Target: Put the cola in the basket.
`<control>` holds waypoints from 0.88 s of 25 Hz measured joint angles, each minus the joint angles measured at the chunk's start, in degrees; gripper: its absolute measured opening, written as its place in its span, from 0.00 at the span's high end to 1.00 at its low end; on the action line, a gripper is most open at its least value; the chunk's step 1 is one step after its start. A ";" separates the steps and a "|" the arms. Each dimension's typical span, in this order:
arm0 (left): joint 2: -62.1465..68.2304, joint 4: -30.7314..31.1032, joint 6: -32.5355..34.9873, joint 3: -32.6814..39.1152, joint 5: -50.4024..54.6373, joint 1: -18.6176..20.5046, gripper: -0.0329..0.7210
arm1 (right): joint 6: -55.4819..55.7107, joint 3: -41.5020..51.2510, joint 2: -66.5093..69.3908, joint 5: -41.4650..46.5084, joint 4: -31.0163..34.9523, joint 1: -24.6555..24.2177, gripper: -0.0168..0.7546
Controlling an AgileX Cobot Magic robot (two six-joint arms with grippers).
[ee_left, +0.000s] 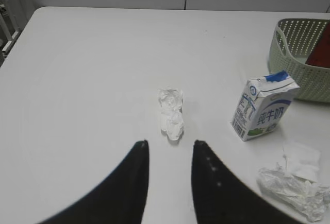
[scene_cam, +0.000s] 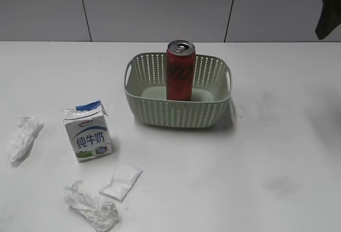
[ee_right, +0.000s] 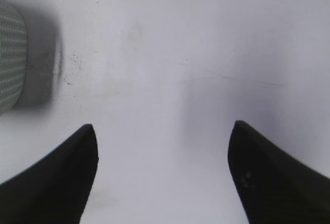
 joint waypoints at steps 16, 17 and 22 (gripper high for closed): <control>0.00 0.00 0.00 0.00 0.00 0.00 0.68 | -0.11 43.45 -39.25 -7.41 1.15 0.00 0.21; 0.00 0.00 0.00 0.00 0.00 0.00 0.68 | -0.11 46.46 -41.89 -9.64 1.15 0.00 0.21; 0.00 0.00 0.00 0.00 0.00 0.00 0.68 | -0.15 60.63 -53.52 -13.41 1.15 0.00 0.21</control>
